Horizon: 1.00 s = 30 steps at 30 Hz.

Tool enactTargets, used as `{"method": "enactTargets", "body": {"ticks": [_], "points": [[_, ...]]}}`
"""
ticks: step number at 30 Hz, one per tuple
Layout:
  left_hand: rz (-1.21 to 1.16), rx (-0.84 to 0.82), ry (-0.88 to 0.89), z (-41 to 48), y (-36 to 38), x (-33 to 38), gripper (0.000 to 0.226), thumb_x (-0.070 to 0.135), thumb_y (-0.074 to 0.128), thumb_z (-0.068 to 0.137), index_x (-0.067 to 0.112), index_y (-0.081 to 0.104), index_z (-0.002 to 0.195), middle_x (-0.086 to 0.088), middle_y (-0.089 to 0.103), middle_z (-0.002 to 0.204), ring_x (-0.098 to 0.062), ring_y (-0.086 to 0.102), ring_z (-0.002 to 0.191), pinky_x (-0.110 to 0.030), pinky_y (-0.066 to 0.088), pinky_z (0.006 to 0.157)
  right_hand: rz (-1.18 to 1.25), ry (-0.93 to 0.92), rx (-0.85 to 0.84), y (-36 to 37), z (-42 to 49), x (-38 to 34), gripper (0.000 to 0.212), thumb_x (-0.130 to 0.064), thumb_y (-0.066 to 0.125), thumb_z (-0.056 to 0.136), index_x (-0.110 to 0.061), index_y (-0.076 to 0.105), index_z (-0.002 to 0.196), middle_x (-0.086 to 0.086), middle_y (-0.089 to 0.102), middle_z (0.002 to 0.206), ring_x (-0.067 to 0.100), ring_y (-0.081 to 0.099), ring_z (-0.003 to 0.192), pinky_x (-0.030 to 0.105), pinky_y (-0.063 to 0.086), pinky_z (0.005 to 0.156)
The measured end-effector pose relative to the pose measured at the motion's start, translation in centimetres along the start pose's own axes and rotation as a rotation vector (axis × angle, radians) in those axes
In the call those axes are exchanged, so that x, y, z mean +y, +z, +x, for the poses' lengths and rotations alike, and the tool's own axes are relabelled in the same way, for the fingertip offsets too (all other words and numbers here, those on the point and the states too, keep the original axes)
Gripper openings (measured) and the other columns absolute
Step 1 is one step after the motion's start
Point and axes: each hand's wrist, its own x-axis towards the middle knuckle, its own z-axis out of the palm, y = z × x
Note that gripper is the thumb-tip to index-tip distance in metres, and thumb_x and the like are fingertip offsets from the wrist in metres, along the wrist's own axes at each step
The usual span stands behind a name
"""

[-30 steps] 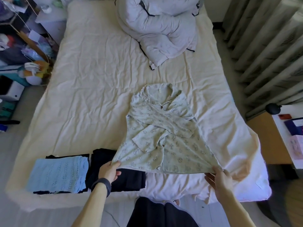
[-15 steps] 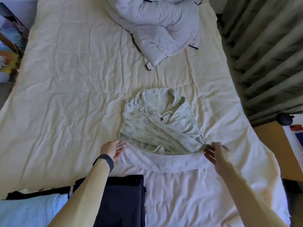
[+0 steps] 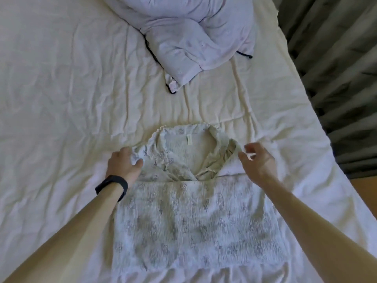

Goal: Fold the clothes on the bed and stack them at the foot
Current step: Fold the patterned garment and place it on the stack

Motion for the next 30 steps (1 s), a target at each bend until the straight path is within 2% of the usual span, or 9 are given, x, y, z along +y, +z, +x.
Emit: {"method": "enactTargets", "body": {"ticks": [3,6,10,13,16,19,23,27,30], "points": [[0.08,-0.015,0.052,3.0,0.5,1.3,0.057,0.039,0.061,0.095,0.026,0.042,0.148,-0.009,0.037,0.151,-0.033,0.042,0.134,-0.049,0.045,0.105,-0.164,-0.148,-0.07,1.5,4.3,-1.5,0.042,-0.024,0.056,0.099,-0.026,0.054,0.141,0.0,0.062,0.135,0.029,0.054,0.12,0.037,0.048,0.088],[0.187,-0.047,0.067,5.3,0.9,1.6,0.043,0.04,0.062,0.095,0.024,0.056,0.134,-0.011,0.048,0.138,-0.033,0.049,0.125,-0.048,0.048,0.099,-0.192,-0.119,-0.267,3.5,8.0,-1.9,0.052,-0.014,0.052,0.095,-0.029,0.05,0.144,0.0,0.062,0.136,0.027,0.056,0.122,0.037,0.054,0.086],[0.125,0.033,0.103,6.8,1.1,1.0,0.014,0.042,0.062,0.094,0.029,0.065,0.096,0.0,0.067,0.092,-0.025,0.063,0.084,-0.039,0.053,0.071,-0.209,-0.053,-0.245,4.9,11.4,-1.0,0.027,-0.019,0.053,0.093,-0.029,0.067,0.114,-0.005,0.063,0.084,0.015,0.061,0.073,0.026,0.049,0.055],[0.086,0.1,0.026,7.2,0.8,0.0,0.019,0.05,0.058,0.095,0.034,0.061,0.087,0.008,0.066,0.075,-0.02,0.063,0.066,-0.036,0.054,0.062,-0.175,-0.005,-0.109,4.9,13.0,0.7,0.021,-0.022,0.051,0.098,-0.026,0.071,0.101,-0.009,0.058,0.069,0.008,0.056,0.058,0.018,0.036,0.043],[0.147,0.089,0.066,7.6,1.4,-0.4,0.016,0.04,0.051,0.099,0.033,0.064,0.092,0.003,0.067,0.079,-0.025,0.063,0.071,-0.039,0.055,0.066,-0.174,0.022,-0.087,5.3,13.5,1.0,0.017,-0.023,0.052,0.096,-0.029,0.067,0.091,-0.01,0.059,0.069,0.006,0.054,0.059,0.018,0.036,0.046],[0.25,0.101,0.144,7.6,1.5,0.2,0.019,0.03,0.047,0.101,0.024,0.065,0.103,-0.005,0.067,0.087,-0.031,0.06,0.078,-0.036,0.048,0.064,0.048,0.099,-0.059,5.2,13.0,0.6,0.013,-0.023,0.057,0.091,-0.034,0.065,0.094,-0.016,0.062,0.077,0.001,0.056,0.068,0.019,0.044,0.055],[0.375,0.123,0.329,6.2,1.9,1.5,0.032,0.032,0.058,0.094,0.023,0.059,0.125,-0.005,0.062,0.119,-0.034,0.056,0.111,-0.044,0.045,0.088,0.083,0.131,-0.235,3.7,11.5,1.5,0.015,-0.036,0.072,0.085,-0.034,0.062,0.096,-0.013,0.066,0.089,0.006,0.061,0.081,0.024,0.047,0.063],[0.319,0.1,0.261,6.8,1.9,1.7,0.017,0.024,0.052,0.098,0.019,0.066,0.107,-0.004,0.063,0.093,-0.032,0.06,0.086,-0.036,0.044,0.067,-0.117,0.051,-0.188,2.6,10.8,1.7,0.022,-0.045,0.073,0.09,-0.024,0.067,0.087,-0.005,0.066,0.076,0.011,0.059,0.069,0.024,0.04,0.053],[0.306,0.112,0.185,7.4,1.3,1.7,0.021,0.026,0.048,0.101,0.021,0.067,0.108,-0.005,0.068,0.096,-0.03,0.059,0.081,-0.037,0.047,0.07,-0.142,0.03,-0.072,2.7,10.6,1.6,0.023,-0.037,0.065,0.098,-0.016,0.073,0.096,0.007,0.073,0.084,0.023,0.06,0.076,0.027,0.044,0.061]]}}
